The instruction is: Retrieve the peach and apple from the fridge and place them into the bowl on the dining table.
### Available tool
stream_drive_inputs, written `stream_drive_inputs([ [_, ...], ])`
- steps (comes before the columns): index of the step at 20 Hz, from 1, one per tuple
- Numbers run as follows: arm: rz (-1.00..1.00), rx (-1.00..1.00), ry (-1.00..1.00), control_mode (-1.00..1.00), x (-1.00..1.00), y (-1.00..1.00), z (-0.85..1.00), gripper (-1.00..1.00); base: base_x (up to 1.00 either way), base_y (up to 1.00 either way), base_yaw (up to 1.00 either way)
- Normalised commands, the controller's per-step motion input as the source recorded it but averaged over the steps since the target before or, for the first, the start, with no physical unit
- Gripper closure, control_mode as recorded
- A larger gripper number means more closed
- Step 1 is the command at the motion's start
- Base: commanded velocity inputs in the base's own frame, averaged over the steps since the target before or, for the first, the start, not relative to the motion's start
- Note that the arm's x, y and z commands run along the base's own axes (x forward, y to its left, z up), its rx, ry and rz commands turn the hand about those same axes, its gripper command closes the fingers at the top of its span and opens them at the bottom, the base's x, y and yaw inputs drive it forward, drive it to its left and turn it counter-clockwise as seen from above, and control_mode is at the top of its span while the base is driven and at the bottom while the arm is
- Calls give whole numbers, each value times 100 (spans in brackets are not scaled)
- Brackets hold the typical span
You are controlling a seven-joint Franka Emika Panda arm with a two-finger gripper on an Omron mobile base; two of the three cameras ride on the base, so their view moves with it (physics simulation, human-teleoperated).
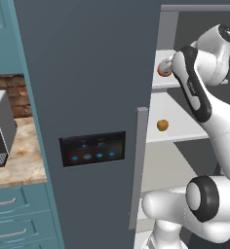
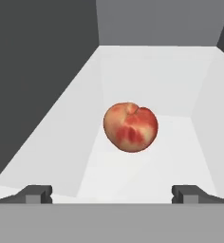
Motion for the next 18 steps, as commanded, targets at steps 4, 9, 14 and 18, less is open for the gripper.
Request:
stream_drive_inputs([
  [4, 0, 0, 0, -100, 34, 0, -16, -100, 0, 0, 0],
  [9, 0, 0, 0, -100, 40, 0, -24, -100, 0, 0, 0],
  [14, 0, 0, 0, -100, 42, 0, -11, -100, 0, 0, 0],
  [18, 0, 0, 0, -100, 33, -9, -4, -100, 0, 0, 0],
])
